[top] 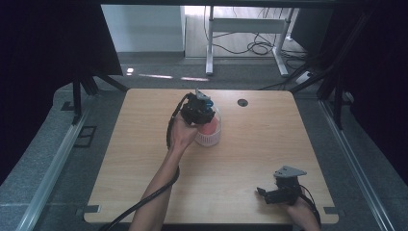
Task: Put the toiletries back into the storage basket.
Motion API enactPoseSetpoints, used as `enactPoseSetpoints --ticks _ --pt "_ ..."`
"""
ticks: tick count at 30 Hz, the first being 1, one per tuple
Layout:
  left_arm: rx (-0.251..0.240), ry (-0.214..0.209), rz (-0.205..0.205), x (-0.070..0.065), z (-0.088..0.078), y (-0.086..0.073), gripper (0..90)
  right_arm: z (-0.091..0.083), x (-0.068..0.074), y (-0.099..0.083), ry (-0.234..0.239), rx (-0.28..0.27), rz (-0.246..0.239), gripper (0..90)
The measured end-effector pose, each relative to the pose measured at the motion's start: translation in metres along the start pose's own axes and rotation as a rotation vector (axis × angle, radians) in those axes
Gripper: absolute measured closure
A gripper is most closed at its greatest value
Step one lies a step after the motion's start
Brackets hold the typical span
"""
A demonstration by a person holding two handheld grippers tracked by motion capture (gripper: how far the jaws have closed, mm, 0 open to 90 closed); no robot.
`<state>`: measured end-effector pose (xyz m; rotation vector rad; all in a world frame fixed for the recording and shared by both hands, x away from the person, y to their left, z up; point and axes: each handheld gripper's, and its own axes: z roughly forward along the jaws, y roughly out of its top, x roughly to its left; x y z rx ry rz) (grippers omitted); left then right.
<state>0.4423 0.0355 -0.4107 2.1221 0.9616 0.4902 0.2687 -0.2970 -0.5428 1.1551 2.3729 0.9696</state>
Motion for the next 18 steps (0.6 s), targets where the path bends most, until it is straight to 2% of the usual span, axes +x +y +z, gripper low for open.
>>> enactPoseSetpoints --ticks 7,18 --pt "-0.002 0.004 -0.021 0.001 0.009 -0.008 52.9 0.000 0.000 0.000 -0.002 -0.001 -0.002 0.0" --pt "0.005 0.008 -0.025 0.000 0.018 -0.017 52.9 0.000 0.000 0.000 0.000 -0.001 -0.003 0.0"
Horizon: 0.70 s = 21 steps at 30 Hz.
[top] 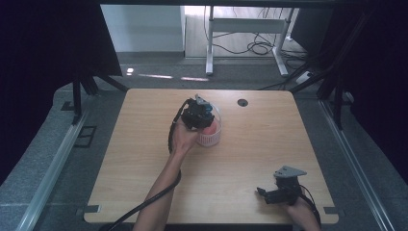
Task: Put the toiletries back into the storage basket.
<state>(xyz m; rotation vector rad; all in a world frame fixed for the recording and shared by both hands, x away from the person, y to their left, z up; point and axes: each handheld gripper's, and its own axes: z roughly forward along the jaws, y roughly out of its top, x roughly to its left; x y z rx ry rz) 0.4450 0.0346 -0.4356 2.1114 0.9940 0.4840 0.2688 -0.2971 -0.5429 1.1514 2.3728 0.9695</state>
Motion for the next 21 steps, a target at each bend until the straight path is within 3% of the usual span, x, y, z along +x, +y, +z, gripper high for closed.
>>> enactPoseSetpoints --ticks 14,21 --pt "-0.013 -0.016 -0.055 0.0064 -0.0006 -0.0043 52.1 0.0001 0.0000 0.0000 0.001 -0.001 -0.002 0.0" --pt "-0.015 -0.010 -0.049 0.0057 -0.0010 -0.0063 48.0 0.0001 0.0000 0.0000 0.001 -0.001 -0.002 0.0"
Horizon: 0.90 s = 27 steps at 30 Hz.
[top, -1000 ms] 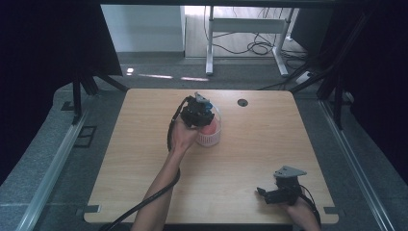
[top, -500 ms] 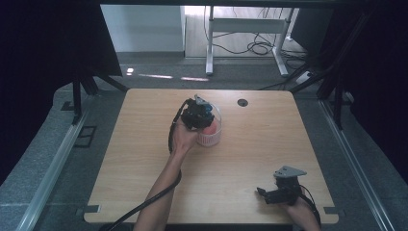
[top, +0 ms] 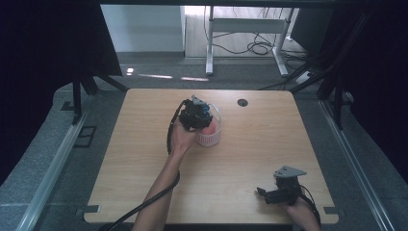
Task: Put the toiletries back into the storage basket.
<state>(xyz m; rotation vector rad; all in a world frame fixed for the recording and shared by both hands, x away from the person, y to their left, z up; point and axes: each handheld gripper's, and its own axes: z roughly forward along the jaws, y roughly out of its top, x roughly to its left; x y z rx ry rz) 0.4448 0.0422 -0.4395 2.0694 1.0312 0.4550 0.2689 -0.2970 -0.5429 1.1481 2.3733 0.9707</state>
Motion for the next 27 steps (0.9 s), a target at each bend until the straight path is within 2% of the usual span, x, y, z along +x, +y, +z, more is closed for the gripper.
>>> enactPoseSetpoints --ticks 9,15,27 --pt "-0.014 0.009 0.010 -0.004 -0.003 0.001 32.2 0.000 0.000 0.000 0.000 0.000 0.000 0.0" --pt "-0.027 0.003 -0.005 -0.004 -0.009 0.002 22.2 0.000 0.000 0.000 -0.001 0.001 -0.002 0.0" --pt "-0.039 0.002 0.002 -0.003 -0.026 0.000 13.8 0.000 0.000 0.000 0.000 0.001 0.000 0.0"
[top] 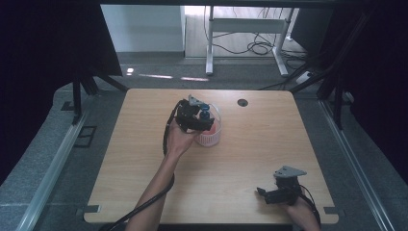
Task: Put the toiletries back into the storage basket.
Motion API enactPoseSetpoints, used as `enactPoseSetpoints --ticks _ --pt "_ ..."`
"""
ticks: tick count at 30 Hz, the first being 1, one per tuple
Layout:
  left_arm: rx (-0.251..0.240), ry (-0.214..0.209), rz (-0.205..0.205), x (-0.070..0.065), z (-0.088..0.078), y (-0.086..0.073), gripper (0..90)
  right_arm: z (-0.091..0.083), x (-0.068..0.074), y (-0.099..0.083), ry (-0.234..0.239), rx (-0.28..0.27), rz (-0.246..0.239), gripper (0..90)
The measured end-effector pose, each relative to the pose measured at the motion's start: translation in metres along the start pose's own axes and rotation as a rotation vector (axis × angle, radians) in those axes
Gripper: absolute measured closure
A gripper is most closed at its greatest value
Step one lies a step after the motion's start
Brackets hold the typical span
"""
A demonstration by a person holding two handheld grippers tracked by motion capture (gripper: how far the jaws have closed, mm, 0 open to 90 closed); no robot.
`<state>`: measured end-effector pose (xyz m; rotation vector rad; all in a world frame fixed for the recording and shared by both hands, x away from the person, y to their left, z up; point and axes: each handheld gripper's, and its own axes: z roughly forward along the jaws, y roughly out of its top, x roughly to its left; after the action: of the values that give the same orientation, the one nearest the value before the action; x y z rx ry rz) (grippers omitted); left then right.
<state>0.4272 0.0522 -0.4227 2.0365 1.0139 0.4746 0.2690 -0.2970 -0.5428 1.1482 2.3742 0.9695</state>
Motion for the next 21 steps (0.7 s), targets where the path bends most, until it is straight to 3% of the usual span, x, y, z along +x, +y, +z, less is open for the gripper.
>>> enactPoseSetpoints --ticks 21 --pt "-0.034 -0.035 0.012 -0.002 -0.031 -0.009 13.3 0.000 0.000 0.000 0.000 0.000 -0.001 0.0"
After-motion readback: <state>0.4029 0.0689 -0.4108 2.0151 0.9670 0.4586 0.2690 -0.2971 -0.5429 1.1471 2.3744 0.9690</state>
